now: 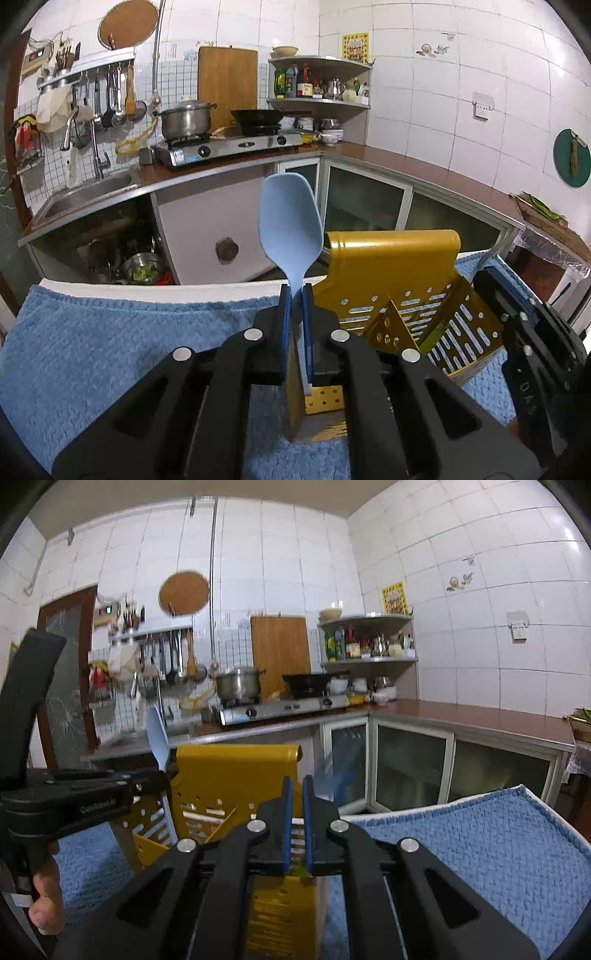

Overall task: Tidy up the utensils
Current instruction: 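Drop the fork into the yellow caddy with the right tool while the left tool lowers the spoon in, then open both tools and withdraw them from the caddy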

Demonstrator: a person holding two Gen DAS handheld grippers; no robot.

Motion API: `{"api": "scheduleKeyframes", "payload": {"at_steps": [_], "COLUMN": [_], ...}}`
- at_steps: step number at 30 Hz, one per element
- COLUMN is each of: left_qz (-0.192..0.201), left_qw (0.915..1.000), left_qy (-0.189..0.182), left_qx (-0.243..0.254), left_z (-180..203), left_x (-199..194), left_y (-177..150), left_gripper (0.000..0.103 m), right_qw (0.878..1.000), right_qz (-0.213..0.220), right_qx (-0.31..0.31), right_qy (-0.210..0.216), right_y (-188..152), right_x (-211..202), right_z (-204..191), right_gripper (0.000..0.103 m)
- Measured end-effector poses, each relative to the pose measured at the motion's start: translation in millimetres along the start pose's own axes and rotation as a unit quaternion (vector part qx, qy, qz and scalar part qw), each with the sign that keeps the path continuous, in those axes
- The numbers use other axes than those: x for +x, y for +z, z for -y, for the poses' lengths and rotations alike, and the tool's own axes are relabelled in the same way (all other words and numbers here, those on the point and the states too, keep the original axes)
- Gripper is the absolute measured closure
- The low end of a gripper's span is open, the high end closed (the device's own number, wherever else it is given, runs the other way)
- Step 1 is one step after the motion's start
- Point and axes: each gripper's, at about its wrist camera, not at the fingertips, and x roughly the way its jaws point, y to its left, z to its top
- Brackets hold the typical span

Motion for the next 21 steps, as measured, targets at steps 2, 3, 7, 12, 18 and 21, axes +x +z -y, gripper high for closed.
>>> {"api": "scheduleKeyframes", "payload": {"at_steps": [2,3,7,12,18,21], "left_qz": [-0.004,-0.005,-0.005,0.008,-0.004,-0.017], "left_qw": [1.0,1.0,0.9999,0.9998,0.9992,0.9984], "left_qy": [0.003,0.002,0.003,0.01,0.013,0.01], "left_qx": [0.0,-0.002,-0.01,-0.018,-0.038,-0.053], "left_z": [-2,-4,-12,-23,-39,-47], "left_x": [-3,-6,-23,-56,-87,-98], "left_y": [1,1,2,-2,-27,-42], "left_gripper": [0.097,0.097,0.064,0.035,0.016,0.011], "right_qw": [1.0,1.0,0.999,0.998,0.995,0.993], "right_qz": [-0.02,-0.026,-0.036,-0.063,-0.088,-0.102], "right_qx": [0.004,0.01,0.019,0.024,0.044,0.05], "right_qy": [0.004,0.008,0.011,0.001,-0.017,-0.029], "right_y": [3,4,7,4,-9,-20], "right_x": [2,2,-9,-30,-61,-76], "right_z": [2,4,10,19,29,31], "right_gripper": [0.097,0.097,0.096,0.074,0.061,0.056]}}
